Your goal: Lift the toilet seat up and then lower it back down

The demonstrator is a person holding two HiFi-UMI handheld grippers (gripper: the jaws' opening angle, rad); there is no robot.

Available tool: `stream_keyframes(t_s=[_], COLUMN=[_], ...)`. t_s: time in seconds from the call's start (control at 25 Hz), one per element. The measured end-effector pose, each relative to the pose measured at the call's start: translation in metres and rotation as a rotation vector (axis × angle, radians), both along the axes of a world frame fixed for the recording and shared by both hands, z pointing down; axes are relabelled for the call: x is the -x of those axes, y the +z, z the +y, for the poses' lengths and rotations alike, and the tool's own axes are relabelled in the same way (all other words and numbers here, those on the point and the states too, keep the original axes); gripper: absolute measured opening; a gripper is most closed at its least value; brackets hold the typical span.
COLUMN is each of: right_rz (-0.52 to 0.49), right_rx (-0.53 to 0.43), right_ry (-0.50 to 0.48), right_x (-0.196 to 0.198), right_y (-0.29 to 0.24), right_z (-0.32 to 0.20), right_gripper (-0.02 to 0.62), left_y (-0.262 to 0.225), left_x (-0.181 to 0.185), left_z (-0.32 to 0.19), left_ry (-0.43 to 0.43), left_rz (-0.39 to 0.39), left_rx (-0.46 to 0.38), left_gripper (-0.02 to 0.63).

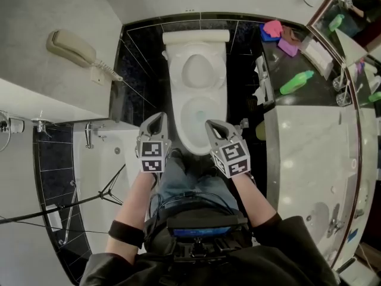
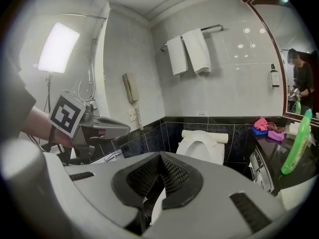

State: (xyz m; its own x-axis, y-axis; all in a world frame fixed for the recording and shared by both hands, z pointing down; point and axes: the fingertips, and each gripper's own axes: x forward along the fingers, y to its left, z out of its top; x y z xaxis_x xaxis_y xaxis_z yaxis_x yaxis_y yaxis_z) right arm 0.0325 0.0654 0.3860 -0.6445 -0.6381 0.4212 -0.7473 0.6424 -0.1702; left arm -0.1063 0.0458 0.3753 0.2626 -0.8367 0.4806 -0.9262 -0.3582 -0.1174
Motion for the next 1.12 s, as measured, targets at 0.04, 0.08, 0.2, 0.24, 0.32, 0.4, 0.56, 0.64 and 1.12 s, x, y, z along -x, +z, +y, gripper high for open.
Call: stream_keyframes(t_s=[0.04,0.08,0.2,0.24,0.32,0.4,0.56,0.64,1.12], right_rz=[-0.002,-0.002,0.003,0.006,0.011,0.012,0.024,0.023,0.052], right_rx=[0.0,-0.001,-0.008,-0.01,-0.006,0.011,0.039,0.054,0.133], right_ry=[-0.001,-0.002,-0.009,-0.011,-0.013,-0.012,-0.028,-0.033,-0.024], right_x=[0.001,0.003,0.01,0.013,0.019,0.026,0.05,0.063,0.118], right_y=[0.001,0.003,0.008,0.011,0.017,0.026,0.047,0.059,0.149], right_z=[-0.005,-0.01,-0.028,-0.034,-0.045,-0.055,-0.075,-0.087,-0.165], right_gripper=[0.006,0.006,0.006,0.007,0.006,0.006,0.006,0.007,0.006], left_y=[0.002,0.004,0.017,0.022,0.032,0.041,0.065,0.082,0.189], left_x=[-0.001,-0.002,0.0,0.0,0.003,0.006,0.015,0.025,0.062], left_z=[-0.005,-0.011,-0.034,-0.042,-0.06,-0.076,-0.107,-0.123,-0.226], left_ry=[0.005,0.011,0.025,0.031,0.042,0.055,0.086,0.083,0.16], left_rz=[-0.003,-0.005,-0.015,-0.022,-0.039,-0.057,-0.094,-0.11,-0.198], left_rx=[0.001,0.0,0.002,0.005,0.014,0.025,0.053,0.083,0.169], left_gripper=[0.008,0.008,0.008,0.008,0.008,0.008,0.008,0.008,0.084])
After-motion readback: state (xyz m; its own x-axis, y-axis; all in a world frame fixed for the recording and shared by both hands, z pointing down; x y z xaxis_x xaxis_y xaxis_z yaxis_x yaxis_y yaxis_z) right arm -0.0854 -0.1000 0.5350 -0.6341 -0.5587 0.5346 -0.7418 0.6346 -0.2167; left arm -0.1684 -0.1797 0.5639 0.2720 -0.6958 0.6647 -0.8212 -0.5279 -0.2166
